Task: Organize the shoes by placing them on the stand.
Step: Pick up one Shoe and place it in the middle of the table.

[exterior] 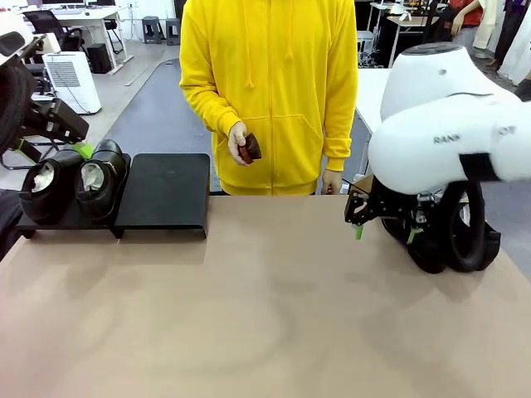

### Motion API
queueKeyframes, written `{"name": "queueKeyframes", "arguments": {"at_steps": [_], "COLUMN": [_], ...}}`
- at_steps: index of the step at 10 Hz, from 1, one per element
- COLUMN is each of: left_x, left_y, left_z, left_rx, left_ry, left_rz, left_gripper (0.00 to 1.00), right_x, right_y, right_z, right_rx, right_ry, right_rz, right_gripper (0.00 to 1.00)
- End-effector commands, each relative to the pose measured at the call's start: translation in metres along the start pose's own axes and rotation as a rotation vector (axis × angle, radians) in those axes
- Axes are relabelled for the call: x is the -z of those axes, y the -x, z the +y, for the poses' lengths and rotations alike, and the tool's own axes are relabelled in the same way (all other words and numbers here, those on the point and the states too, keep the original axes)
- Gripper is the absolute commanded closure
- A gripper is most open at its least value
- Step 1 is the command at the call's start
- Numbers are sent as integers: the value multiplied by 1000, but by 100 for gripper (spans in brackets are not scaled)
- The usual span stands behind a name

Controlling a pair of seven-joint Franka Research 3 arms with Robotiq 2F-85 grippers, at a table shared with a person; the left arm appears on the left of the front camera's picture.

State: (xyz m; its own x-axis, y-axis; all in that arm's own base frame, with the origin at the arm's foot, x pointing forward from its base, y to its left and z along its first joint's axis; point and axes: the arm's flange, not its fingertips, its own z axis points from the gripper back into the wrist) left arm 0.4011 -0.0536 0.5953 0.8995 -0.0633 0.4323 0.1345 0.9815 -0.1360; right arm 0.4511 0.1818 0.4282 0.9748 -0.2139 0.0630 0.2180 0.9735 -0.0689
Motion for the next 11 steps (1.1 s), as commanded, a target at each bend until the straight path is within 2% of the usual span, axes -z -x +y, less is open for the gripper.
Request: {"name": "queueKeyframes", "arguments": {"at_steps": [1, 2, 3, 4, 6, 7, 8, 9, 11], "left_x": [0, 0, 0, 0, 0, 0, 0, 0, 0], "left_y": [4, 4, 4, 4, 4, 4, 4, 4, 4], "left_z": [3, 3, 3, 3, 3, 3, 3, 3, 3], "left_rx": [11, 11, 11, 11, 11, 11, 11, 11, 11], "left_ry": [20, 20, 20, 20, 20, 20, 20, 20, 20], "left_rz": [-2, -2, -2, -2, -2, -2, -2, -2, -2], "left_gripper": [0, 0, 0, 0, 0, 0, 0, 0, 0], "right_x": [12, 22, 23, 27, 27, 36, 39, 42, 41], "right_y": [-55, -72, -87, -57, -57, -76, -84, -96, -103], "right_z": [0, -7, -15, -9, -9, -12, -32, -64, -114], "right_rx": [-160, -163, 26, -134, -134, -118, -160, -135, -70], "right_ry": [-2, -45, -188, -15, -15, -63, 1, 2, -55], "right_rz": [78, 135, 300, 57, 57, 134, 40, 13, 20], "right_gripper": [0, 0, 0, 0, 0, 0, 0, 0, 0]}}
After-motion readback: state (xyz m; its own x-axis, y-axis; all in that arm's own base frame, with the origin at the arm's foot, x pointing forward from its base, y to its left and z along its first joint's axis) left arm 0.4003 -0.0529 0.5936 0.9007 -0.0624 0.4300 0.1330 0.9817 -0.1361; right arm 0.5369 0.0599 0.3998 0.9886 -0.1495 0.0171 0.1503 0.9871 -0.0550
